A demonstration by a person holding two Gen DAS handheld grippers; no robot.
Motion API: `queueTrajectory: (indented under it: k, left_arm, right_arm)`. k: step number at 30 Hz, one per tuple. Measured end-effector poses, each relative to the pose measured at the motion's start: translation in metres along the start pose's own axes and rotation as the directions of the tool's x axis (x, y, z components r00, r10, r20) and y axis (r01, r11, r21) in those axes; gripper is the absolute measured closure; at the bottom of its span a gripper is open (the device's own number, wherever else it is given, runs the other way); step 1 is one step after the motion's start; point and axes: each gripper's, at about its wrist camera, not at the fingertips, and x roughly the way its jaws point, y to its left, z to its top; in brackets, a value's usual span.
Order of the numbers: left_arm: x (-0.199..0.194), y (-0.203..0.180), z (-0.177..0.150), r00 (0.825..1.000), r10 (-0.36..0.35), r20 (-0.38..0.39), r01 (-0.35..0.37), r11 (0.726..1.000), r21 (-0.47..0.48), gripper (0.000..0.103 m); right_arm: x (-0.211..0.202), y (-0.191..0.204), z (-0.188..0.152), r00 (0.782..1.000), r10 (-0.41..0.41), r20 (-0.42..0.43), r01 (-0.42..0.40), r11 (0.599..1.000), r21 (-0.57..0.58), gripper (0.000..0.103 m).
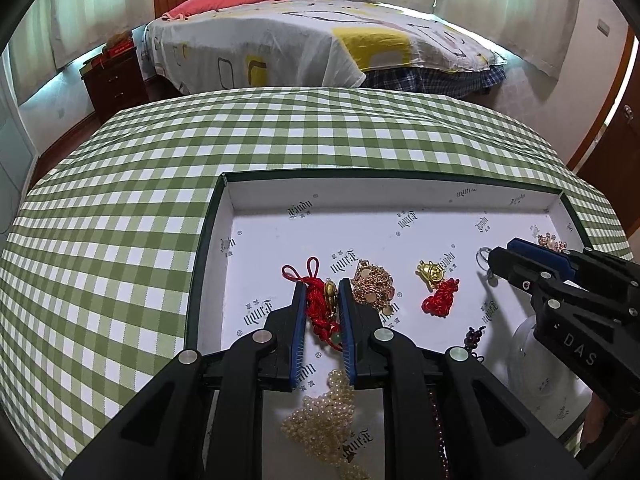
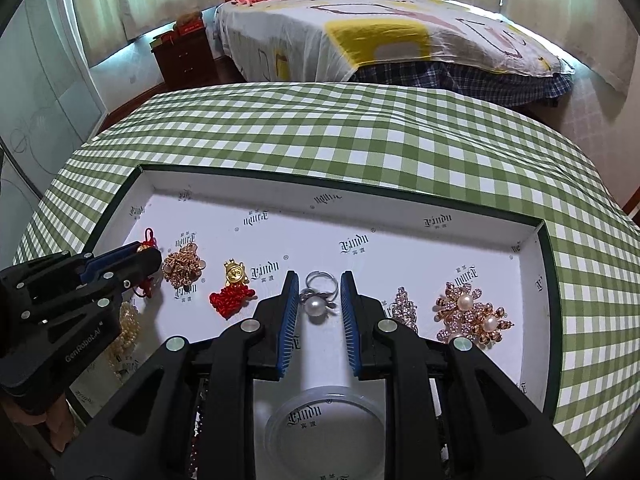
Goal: Organize jewelry
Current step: 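Carry ring and tassel into the tray and open both grippers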
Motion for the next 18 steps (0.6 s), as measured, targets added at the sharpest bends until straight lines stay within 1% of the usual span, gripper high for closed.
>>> queueTrajectory:
  k: [9,10,11,12,13,15,18]
  left_arm:
    - [0.0016,-0.0057,0.0001,1.0,0.011,-0.003,-0.011,1.0,0.015,0.085]
    - [0.0018,-0.0056,0.0002,1.0,0.01,-0.004,-0.01,1.0,0.016,0.083]
    - [0.002,-0.0057,0.0003,1.0,0.011,-0.005,-0.011,1.0,0.016,0.079]
    - [0.0018,-0.0061,0.0006,1.0,0.013,-0.003,-0.013,1.0,0.015,0.068]
    - [0.0002,-0.0063,0.001,1.0,0.012,0.005,-0.012,1.0,0.013,0.061]
    - [-0.0022,-0.0076,0.0013,1.0,0.011,0.02,-0.011,1.0,0.018,0.056]
    - [-0.0015,-0.0089,0.0013,1.0,0.016,0.017,-0.017,1.0,0.026,0.052]
  right_arm:
    - [-0.0005,-0.0019,0.0008,1.0,0.002,0.009,-0.002,1.0,0.008,0.08]
    - [-0.0008,-0.0024,0.0005,1.0,0.003,0.011,-0.003,1.0,0.01,0.078]
    - [-0.0013,-0.0031,0.0001,1.0,0.003,0.013,-0.003,1.0,0.013,0.075]
    - [-0.0025,-0.0035,0.0004,1.0,0.003,0.018,-0.003,1.0,0.016,0.07]
    - [-0.0034,-0.004,0.0003,1.0,0.003,0.021,-0.003,1.0,0.017,0.068]
    - [-0.004,-0.0046,0.0002,1.0,0.003,0.022,-0.003,1.0,0.018,0.068]
    - [-0.0057,-0.0053,-0.0002,1.0,0.003,0.029,-0.003,1.0,0.021,0.064]
